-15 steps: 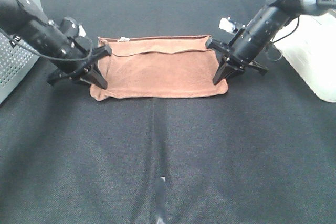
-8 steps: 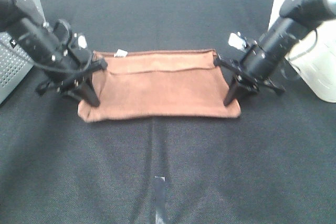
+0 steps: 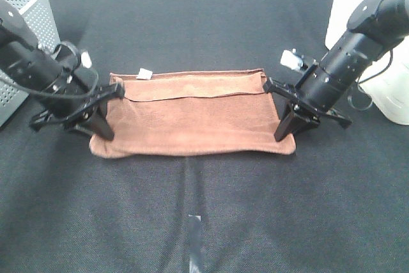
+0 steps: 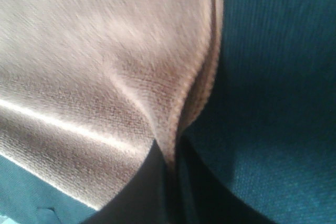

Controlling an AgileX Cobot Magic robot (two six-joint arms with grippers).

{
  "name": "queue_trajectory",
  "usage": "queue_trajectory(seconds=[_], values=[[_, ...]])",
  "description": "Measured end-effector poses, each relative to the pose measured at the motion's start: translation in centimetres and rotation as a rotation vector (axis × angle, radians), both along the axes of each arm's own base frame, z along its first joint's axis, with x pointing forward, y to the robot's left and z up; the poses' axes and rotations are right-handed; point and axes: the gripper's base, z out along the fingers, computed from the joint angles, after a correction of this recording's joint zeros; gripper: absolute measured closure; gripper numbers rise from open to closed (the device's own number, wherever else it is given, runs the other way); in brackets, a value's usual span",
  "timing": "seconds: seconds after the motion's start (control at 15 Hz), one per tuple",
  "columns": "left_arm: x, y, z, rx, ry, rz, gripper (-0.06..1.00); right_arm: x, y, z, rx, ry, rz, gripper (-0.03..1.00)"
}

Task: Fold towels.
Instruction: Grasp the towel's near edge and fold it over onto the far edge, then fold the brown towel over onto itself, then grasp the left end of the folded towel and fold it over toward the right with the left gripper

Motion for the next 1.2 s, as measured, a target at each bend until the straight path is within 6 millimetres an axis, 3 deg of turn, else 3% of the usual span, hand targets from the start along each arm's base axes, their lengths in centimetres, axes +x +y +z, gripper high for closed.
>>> queue_trajectory(seconds=[0.33,0.47,0.53,0.73,0.93,1.0,1.07,1.2], values=[[3.1,-0.2,2.7,-0.012,-0.16,0.058,0.92,3.5,0.4,3.1,0.011,-0.164,0.012,0.97],[5.5,0.0,4.4,-0.034,-0.235,0.103,0.92,6.0,0.7,4.5,0.019,-0.248,0.02,0.97],[7.3,0.5,4.4,-0.05,-0.25,0.135,0.92,7.7,0.9,4.9,0.021,-0.273,0.027,0.97],[10.3,0.8,3.3,-0.069,-0.257,0.133,0.92,10.5,1.2,3.9,0.024,-0.316,0.041,0.97],[11.6,0.6,1.4,-0.072,-0.238,0.124,0.9,12.0,1.3,1.9,0.018,-0.322,0.029,0.95],[11.6,0.6,1.2,-0.069,-0.235,0.122,0.85,12.1,1.3,1.6,0.018,-0.32,0.028,0.89],[11.6,0.6,1.2,-0.069,-0.235,0.122,0.85,12.1,1.3,1.6,0.018,-0.32,0.028,0.89],[11.7,0.6,1.3,-0.07,-0.239,0.129,0.55,12.2,1.3,1.7,0.018,-0.323,0.027,0.56]])
